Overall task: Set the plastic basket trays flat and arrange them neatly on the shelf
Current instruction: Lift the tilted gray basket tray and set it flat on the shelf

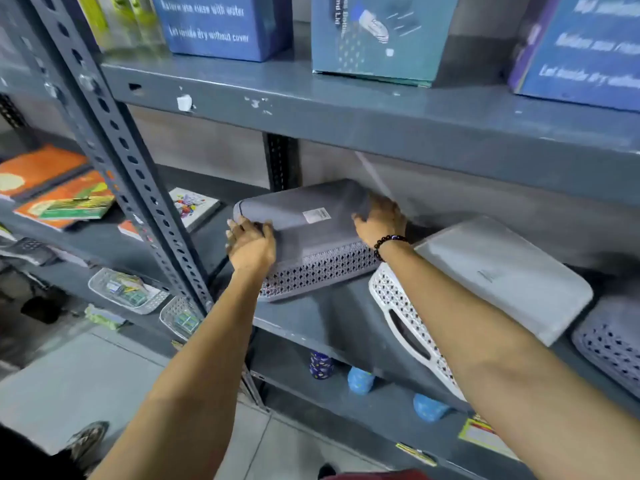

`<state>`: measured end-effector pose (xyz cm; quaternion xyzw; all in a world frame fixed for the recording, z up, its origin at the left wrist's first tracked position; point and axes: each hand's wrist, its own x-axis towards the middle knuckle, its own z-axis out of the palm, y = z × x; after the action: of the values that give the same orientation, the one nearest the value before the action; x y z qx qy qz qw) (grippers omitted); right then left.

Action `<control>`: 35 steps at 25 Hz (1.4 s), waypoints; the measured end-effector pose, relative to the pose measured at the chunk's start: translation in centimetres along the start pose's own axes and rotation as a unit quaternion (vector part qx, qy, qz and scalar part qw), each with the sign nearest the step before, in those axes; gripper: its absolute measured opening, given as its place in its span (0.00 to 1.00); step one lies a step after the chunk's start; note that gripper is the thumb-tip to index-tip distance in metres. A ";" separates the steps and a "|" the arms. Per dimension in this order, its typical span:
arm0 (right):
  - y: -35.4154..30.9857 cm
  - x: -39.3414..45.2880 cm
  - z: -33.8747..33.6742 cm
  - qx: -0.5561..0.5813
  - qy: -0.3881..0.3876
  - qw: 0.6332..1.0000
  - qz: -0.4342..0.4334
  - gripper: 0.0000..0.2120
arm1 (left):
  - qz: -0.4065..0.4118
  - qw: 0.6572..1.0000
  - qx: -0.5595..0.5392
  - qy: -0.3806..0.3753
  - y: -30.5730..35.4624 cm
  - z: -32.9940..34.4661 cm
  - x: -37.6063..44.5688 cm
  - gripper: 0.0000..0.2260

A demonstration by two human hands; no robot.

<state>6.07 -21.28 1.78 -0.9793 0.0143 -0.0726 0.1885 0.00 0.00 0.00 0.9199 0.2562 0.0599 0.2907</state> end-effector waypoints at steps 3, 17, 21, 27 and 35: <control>0.1 1.7 -0.4 0.012 -0.027 0.998 0.058 0.26 | -0.070 0.997 -0.034 -0.028 0.3 -0.1 1.0 0.31; 1.9 2.4 -0.2 0.254 -0.142 0.937 0.196 0.40 | -0.105 0.970 -0.205 0.076 0.7 -0.7 1.4 0.18; 1.8 2.0 -1.1 0.290 -0.064 0.937 0.183 0.37 | -0.044 0.949 -0.300 0.086 0.5 -1.7 2.6 0.26; 2.2 -0.6 -2.2 0.507 0.062 0.832 0.216 0.11 | -0.100 0.841 -0.526 0.071 2.3 -5.3 1.6 0.21; 2.9 -4.8 -3.3 0.645 0.065 0.694 0.315 0.42 | -0.179 0.760 -0.624 0.035 0.6 -6.8 1.2 0.26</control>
<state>0.88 -24.95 3.04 -0.5486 0.2836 -0.0637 0.7839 -0.43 3.59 5.91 0.4695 0.3318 0.1862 0.7967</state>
